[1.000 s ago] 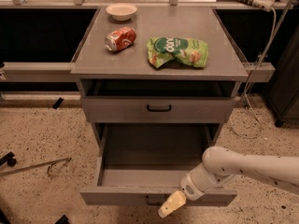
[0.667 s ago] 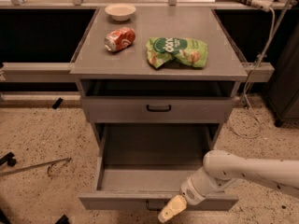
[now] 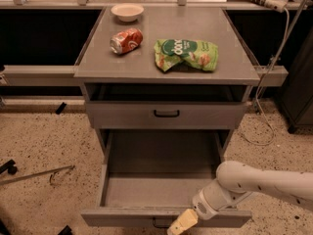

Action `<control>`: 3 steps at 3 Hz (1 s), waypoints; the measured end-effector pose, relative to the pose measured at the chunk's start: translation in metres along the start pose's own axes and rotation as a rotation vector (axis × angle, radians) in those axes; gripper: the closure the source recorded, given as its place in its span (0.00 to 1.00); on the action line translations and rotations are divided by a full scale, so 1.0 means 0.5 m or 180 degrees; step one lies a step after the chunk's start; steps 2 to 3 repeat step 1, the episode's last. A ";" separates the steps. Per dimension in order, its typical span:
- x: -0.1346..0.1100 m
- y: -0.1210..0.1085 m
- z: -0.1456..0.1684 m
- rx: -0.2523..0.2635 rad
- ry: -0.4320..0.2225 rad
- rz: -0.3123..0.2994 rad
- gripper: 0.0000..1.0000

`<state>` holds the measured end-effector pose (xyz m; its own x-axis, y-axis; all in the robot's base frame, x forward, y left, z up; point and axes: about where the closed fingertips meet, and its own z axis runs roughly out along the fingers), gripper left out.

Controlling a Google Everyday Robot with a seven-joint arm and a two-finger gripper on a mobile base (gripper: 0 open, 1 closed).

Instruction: Open middle drawer

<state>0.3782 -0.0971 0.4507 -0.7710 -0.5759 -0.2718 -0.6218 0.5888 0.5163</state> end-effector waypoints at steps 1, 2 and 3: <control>0.000 0.000 0.000 0.0000 0.0000 0.0000 0.00; 0.000 0.000 0.000 0.0000 0.0000 0.0000 0.00; 0.000 0.000 0.000 0.0000 0.0000 0.0000 0.00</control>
Offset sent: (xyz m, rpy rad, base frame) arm 0.0000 0.0000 0.0000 0.0000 0.0000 0.0000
